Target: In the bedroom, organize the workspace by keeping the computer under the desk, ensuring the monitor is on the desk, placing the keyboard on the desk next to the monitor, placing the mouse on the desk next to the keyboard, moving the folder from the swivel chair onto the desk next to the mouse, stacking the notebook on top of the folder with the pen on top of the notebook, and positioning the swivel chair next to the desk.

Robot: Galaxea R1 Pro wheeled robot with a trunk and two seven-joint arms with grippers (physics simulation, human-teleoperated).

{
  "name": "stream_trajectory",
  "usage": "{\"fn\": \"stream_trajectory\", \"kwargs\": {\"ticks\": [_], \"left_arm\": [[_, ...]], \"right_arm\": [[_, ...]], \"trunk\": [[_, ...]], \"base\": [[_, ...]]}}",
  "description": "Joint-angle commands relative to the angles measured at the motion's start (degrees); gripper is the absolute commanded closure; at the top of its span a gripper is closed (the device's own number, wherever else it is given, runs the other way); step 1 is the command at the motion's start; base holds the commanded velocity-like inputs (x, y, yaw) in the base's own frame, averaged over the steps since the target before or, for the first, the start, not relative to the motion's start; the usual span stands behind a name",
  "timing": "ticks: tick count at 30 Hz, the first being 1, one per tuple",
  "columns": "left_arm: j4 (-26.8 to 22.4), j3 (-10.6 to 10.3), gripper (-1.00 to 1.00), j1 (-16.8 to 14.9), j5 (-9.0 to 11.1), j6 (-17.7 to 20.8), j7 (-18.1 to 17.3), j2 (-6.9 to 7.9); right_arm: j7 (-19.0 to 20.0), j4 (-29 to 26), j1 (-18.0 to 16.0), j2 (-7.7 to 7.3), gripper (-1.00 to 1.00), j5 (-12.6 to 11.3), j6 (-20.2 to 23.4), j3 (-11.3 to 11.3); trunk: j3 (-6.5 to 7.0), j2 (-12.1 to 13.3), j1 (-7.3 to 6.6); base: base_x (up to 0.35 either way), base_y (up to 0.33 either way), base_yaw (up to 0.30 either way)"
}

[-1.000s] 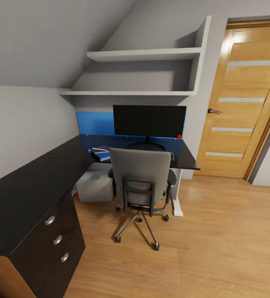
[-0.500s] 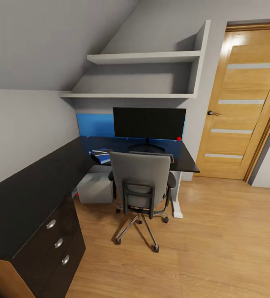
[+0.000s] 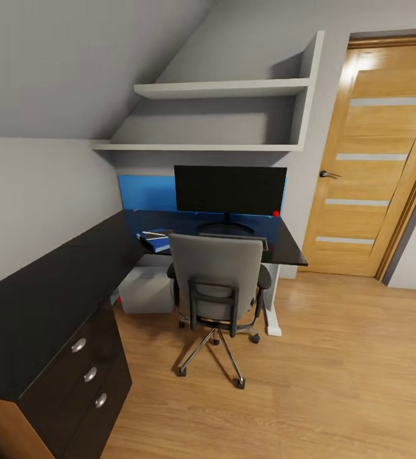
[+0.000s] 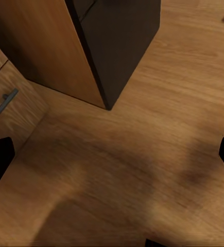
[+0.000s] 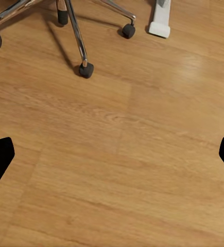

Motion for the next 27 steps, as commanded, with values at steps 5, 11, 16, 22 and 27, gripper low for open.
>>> {"fn": "stream_trajectory", "kwargs": {"ticks": [5, 11, 16, 22, 27], "left_arm": [[-0.11, -0.37, -1.00, 0.01, 0.09, 0.71, 0.60, 0.03], [-0.13, -0.44, -1.00, 0.03, 0.05, 1.05, 0.62, -0.06], [-0.13, -0.48, -1.00, 0.00, 0.02, 1.09, 0.62, -0.12], [-0.13, -0.49, -1.00, 0.02, 0.01, 1.10, 0.62, -0.14], [-0.13, -0.46, -1.00, 0.01, 0.01, 1.10, 0.62, -0.14]], "right_arm": [[-0.28, 0.12, -0.04, 0.03, -1.00, -0.15, -0.16, 0.49], [-0.28, 0.12, -0.04, 0.03, -1.00, -0.16, -0.16, 0.49], [-0.28, 0.12, -0.04, 0.03, -1.00, -0.14, -0.16, 0.49], [-0.28, 0.12, -0.04, 0.03, -1.00, -0.14, -0.16, 0.49], [-0.28, 0.12, -0.04, 0.03, -1.00, -0.15, -0.16, 0.49]], "trunk": [[-0.04, -0.02, 0.00], [-0.04, -0.02, 0.00], [-0.04, -0.02, 0.00], [-0.04, -0.02, 0.00], [-0.04, -0.02, 0.00]], "base": [[0.000, 0.000, 0.000], [0.000, 0.000, 0.000], [0.000, 0.000, 0.000], [0.000, 0.000, 0.000], [0.000, 0.000, 0.000]]}}
